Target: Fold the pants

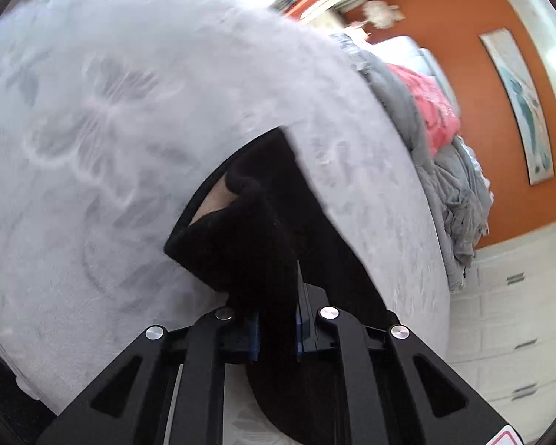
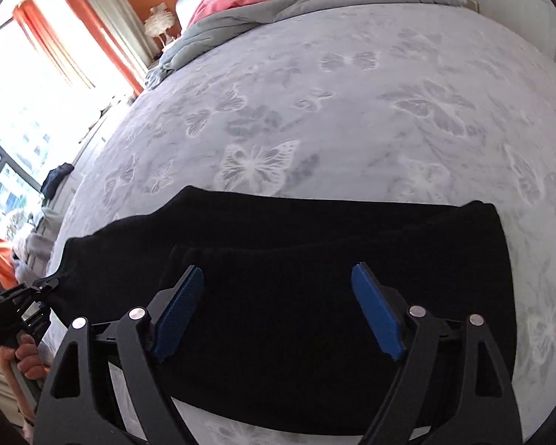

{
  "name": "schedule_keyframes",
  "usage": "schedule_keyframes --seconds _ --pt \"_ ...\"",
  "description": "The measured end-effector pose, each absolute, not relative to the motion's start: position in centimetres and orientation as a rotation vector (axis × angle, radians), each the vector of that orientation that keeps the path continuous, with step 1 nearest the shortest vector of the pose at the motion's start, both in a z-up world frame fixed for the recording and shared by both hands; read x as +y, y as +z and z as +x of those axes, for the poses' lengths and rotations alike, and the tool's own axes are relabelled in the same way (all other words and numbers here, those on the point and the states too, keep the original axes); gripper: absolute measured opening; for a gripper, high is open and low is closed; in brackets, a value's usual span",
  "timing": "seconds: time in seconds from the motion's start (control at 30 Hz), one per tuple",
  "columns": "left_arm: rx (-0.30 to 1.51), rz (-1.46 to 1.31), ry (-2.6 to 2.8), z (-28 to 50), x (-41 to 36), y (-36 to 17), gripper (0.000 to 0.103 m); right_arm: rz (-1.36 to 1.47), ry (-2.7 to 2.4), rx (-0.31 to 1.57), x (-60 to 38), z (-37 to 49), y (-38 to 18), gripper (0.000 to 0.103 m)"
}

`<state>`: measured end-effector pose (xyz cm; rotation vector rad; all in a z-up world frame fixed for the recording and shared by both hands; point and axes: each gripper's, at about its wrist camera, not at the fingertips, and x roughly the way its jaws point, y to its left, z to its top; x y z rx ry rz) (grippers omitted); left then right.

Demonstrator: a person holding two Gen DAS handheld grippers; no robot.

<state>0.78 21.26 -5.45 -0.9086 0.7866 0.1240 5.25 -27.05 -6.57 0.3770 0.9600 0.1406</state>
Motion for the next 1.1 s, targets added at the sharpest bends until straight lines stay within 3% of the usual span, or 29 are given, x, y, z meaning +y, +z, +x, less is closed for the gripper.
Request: schedule_keyframes --seconds 0.13,0.23,0.3,0.33,0.43,0.5,0.6,0.63,0.67,0.73,0.8,0.87,0.97,1.03,1.07,1.1 --pt "0.651 -0.671 -0.115 0.5 11.0 2.8 0.010 0.463 0.138 0.890 -31.3 3.5 -4.6 0.081" --pt "0.659 -0.477 -0.307 0.2 0.7 4.8 0.011 0.489 0.106 0.860 -34.3 2.2 -3.9 0.084" --pt "0.730 -0.323 -0.379 0.2 -6.1 3.0 0.018 0.506 0.102 0.869 -35.9 1.7 -4.2 0.084" --pt "0.768 -0.225 -0.409 0.0 -9.4 1.2 0.026 0.500 0.096 0.876 -36.4 1.6 -4.4 0.084" --pt "0.884 0.032 -0.419 -1.8 -16.0 -5.5 0.029 0.488 0.076 0.912 -37.9 1.2 -5.5 0.085" --pt "0.929 0.067 -0.424 -3.1 -17.1 -8.1 0.029 0.512 0.109 0.935 -38.4 0.9 -6.3 0.085" --pt "0.796 0.136 -0.401 -5.3 -16.9 -7.4 0.034 0.538 0.195 0.965 -38.0 0.5 -7.3 0.085" --pt "0.786 0.126 -0.403 -5.5 -16.5 -7.2 0.041 0.549 0.229 0.983 -37.5 0.6 -7.9 0.085" --pt "0.789 0.101 -0.393 -5.5 -15.9 -7.1 0.059 0.562 0.266 1.000 -37.0 0.6 -8.4 0.085" --pt "0.772 0.020 -0.398 -6.0 -14.4 -6.8 0.074 0.590 0.346 1.038 -35.4 1.0 -9.4 0.085" --pt "0.715 0.013 -0.420 -7.4 -13.9 -6.2 0.076 0.607 0.398 1.061 -33.6 1.5 -10.2 0.085" --pt "0.655 0.078 -0.432 -8.7 -14.2 -5.8 0.085 0.616 0.445 1.091 -31.8 2.0 -10.9 0.085" --pt "0.632 0.118 -0.434 -8.9 -13.5 -5.2 0.086 0.579 0.436 1.099 -29.4 2.5 -11.6 0.086" --pt "0.641 0.125 -0.422 -8.8 -12.9 -5.1 0.086 0.504 0.395 1.057 -28.0 2.6 -11.3 0.054" --pt "0.650 0.120 -0.414 -8.5 -12.4 -4.8 0.086 0.445 0.364 1.053 -27.4 2.7 -11.2 0.022" --pt "0.660 0.111 -0.409 -8.4 -12.0 -4.6 0.086 0.424 0.366 1.042 -26.8 2.9 -11.0 0.017"
